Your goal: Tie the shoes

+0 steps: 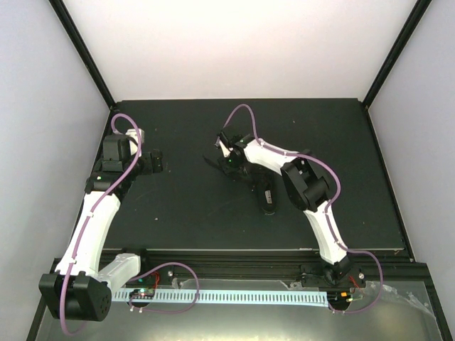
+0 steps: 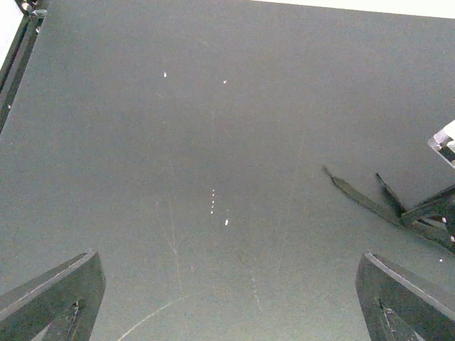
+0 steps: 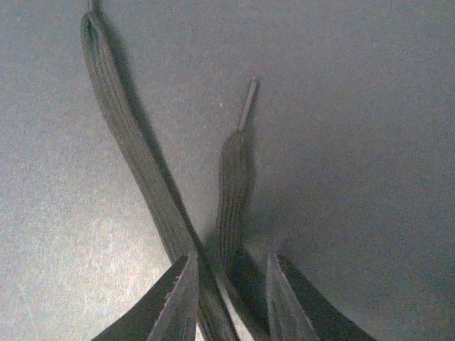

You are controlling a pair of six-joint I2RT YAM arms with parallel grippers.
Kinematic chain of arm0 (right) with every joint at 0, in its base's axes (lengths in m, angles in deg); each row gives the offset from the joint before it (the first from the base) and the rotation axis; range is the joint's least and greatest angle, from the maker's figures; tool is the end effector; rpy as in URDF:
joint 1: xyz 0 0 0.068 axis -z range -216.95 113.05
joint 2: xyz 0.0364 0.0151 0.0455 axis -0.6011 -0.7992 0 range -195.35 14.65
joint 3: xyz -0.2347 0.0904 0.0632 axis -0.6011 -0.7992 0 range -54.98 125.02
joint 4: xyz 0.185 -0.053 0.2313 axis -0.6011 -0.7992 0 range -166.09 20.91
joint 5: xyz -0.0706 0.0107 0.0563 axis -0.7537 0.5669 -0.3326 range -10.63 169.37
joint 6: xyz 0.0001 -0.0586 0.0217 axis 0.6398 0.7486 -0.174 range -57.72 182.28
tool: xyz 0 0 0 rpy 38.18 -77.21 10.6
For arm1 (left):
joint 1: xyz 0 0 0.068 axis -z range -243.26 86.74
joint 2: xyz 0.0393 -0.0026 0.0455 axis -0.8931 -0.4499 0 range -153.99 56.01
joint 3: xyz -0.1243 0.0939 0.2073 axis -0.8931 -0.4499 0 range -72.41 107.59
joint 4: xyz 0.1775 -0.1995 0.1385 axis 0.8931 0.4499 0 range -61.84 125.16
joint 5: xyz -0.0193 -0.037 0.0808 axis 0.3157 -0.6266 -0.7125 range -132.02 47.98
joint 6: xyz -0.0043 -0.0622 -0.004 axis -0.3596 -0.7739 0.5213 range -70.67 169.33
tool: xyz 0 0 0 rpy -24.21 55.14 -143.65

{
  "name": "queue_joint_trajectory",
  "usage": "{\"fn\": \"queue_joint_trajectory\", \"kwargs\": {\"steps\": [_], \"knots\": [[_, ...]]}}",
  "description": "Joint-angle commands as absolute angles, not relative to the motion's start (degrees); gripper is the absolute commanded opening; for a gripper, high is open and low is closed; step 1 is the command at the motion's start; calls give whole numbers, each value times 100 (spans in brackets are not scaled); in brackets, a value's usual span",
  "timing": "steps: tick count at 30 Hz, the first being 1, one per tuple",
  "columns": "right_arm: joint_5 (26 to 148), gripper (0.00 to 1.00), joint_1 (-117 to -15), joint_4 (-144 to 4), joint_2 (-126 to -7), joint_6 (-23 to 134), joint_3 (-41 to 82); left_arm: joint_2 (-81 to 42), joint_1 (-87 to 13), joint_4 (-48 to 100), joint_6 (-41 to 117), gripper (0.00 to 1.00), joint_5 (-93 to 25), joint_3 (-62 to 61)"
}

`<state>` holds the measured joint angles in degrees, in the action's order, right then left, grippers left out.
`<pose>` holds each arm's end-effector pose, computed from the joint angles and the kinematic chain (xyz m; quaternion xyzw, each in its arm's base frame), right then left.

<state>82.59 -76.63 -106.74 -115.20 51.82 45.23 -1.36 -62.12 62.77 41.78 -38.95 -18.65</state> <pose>0.3877 0.3252 0.1038 -0.2526 0.9469 0.1084 0.1666 0.2704 -0.0078 0.2907 -0.0386 0.8986 -0.0571 0.4334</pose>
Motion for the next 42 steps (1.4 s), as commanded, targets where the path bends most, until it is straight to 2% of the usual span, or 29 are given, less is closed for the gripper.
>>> {"fn": "queue_joint_trajectory", "kwargs": {"steps": [1, 5, 9, 10, 14, 18, 23, 28, 32, 36, 37, 38, 40, 41, 42], "knots": [[8079, 28, -7691, -10779, -11767, 5116, 4804, -136, -6230, 6189, 4224, 99, -3809, -1853], [8070, 21, -7694, -10771, -11844, 5057, 4874, -136, -6232, 6190, 4229, 99, -3806, -1853], [8047, 3, -7687, -10737, -11789, 5002, 4882, -136, -6235, 6188, 4225, 99, -3811, -1853], [8053, 2, -7685, -10722, -11744, 4984, 4882, -133, -6230, 6190, 4226, 99, -3807, -1853], [8060, 2, -7686, -10678, -11354, 4901, 4879, -133, -6234, 6187, 4230, 99, -3814, -1853], [7745, 2, -7672, -10561, -10349, 4790, 4540, -138, -6230, 6191, 4230, 99, -3857, -1862], [7103, 2, -7380, -10064, -8388, 4460, 2977, -153, -6231, 6199, 4233, 99, -3924, -1862], [6991, 1, -6218, -9712, -6442, 3858, 886, -177, -6234, 6196, 4231, 99, -3866, -1862], [7031, 2, -5296, -9529, -5543, 3372, -466, -217, -6231, 6212, 4218, 99, -3703, -1822], [6874, 2, -5016, -9353, -5087, 3001, -1320, -299, -6108, 6100, 4138, 99, -3405, -1847], [6799, 9, -4995, -9441, -5037, 2945, -1346, -335, -6061, 6124, 4130, 99, -3284, -1790], [6679, 23, -5008, -9570, -4930, 2942, -1305, -371, -6017, 6207, 4119, 99, -3143, -1748], [6667, 59, -5022, -9449, -4443, 3308, -1317, -374, -5994, 6415, 4111, 99, -2835, -1571], [6720, 70, -5026, -9287, -4142, 3584, -1330, -330, -5998, 6456, 4160, 99, -2763, -1520], [6859, 76, -5020, -9126, -3898, 3901, -1316, -271, -5995, 6444, 4254, 99, -2786, -1512]]}}
